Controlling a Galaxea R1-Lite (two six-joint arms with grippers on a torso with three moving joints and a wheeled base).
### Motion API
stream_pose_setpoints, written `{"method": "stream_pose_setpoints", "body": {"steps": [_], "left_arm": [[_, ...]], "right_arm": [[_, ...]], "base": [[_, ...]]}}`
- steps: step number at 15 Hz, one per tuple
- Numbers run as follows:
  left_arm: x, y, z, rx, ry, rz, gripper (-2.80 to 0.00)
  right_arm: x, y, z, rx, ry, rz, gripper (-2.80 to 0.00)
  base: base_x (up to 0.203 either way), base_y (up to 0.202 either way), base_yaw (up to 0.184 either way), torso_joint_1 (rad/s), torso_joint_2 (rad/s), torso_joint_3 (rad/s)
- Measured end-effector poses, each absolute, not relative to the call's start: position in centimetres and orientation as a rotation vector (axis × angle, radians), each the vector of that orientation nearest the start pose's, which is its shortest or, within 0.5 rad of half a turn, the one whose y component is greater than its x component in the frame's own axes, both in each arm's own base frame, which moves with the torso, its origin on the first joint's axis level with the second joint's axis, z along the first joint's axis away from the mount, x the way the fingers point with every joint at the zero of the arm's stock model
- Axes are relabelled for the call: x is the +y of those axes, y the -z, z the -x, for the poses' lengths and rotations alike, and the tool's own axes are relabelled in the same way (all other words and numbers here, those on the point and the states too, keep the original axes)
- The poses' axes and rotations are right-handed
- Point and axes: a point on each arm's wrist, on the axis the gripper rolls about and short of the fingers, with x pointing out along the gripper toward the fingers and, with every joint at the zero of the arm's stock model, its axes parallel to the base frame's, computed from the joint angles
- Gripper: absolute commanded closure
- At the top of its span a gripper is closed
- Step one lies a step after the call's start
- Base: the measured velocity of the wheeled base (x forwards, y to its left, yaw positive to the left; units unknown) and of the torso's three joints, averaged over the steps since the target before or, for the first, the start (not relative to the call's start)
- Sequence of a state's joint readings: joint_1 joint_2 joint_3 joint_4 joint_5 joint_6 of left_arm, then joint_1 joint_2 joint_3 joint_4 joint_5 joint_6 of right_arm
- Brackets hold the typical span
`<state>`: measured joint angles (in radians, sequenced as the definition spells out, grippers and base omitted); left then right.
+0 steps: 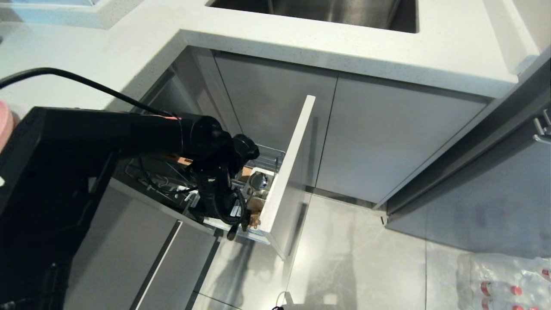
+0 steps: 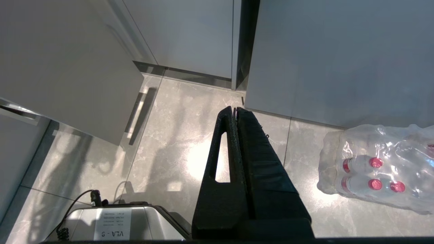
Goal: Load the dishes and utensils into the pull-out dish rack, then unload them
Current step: Take the chopsticks out of the cupboard
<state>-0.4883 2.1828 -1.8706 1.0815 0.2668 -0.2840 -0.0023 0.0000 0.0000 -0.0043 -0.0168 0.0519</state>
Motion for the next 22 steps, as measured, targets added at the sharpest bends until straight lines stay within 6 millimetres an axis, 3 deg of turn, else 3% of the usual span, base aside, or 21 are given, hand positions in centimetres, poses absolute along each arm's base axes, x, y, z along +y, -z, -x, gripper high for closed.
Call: {"method": "stream_pose_setpoints", "body": {"steps": [7,22], "left_arm": [[-17.0,-14.6,-34.9,1.388,-0.004,-0.329,-2.80],[-17.2,-14.7,-35.2,1.367,0.000,-0.318,-2.80]], "right_arm": [[0.0,-7.6,2.3,-0.005,0.019,-0.052,0.00],[0.0,-7.6,2.3,-0.005,0.019,-0.052,0.00]], "base": [[0.000,0.000,0.000,0.000,0.00,0.000],[0.000,0.000,0.000,0.000,0.00,0.000]]}}
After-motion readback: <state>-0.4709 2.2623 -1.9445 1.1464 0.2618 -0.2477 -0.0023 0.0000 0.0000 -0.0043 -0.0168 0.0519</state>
